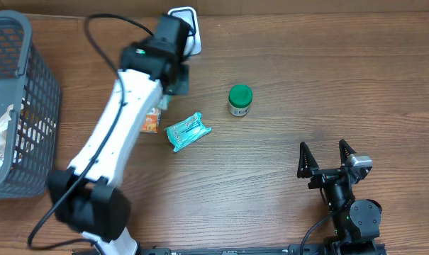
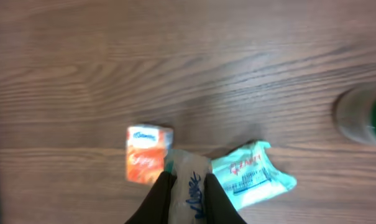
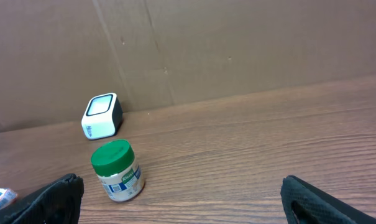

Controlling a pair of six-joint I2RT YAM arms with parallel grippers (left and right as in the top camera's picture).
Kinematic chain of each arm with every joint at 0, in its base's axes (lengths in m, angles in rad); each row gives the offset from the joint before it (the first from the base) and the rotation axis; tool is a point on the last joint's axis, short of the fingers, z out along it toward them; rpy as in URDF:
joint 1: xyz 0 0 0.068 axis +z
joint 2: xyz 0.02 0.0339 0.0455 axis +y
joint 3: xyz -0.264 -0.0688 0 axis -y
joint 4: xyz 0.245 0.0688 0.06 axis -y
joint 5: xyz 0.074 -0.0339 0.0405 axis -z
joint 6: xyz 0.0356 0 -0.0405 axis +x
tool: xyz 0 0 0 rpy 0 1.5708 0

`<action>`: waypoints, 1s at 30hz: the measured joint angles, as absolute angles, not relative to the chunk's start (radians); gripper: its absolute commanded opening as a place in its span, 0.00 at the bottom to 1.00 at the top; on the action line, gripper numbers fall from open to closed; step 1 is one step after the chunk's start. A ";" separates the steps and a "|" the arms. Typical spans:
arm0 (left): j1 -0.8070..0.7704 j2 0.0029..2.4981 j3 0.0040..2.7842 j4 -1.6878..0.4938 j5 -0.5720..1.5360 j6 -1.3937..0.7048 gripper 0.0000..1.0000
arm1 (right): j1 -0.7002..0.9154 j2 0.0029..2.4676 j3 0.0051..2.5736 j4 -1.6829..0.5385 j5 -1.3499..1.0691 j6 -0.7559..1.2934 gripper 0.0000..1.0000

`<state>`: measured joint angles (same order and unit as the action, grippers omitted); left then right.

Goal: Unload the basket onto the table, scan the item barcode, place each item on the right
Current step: 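Grasp the white-teal Kleenex pack and carry it toward the scanner, then lower the Kleenex pack beside the orange pack and open the left gripper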

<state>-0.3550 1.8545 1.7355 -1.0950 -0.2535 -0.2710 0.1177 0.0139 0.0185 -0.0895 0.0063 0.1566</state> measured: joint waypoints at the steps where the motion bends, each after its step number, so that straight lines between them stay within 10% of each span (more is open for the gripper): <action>1: -0.361 1.873 1.716 -1.070 -0.258 -0.273 0.04 | 0.117 0.014 0.019 -0.089 0.006 0.157 1.00; 14: -0.372 2.108 1.673 -0.914 -0.397 -0.287 0.04 | 0.117 0.014 0.019 -0.090 0.007 0.157 1.00; 22: -0.374 2.196 1.672 -0.931 -0.397 -0.295 0.46 | 0.118 0.014 0.019 -0.090 0.006 0.157 1.00; 30: -0.374 2.196 1.790 -1.089 -0.392 -0.309 0.48 | 0.117 0.014 0.019 -0.089 0.007 0.157 1.00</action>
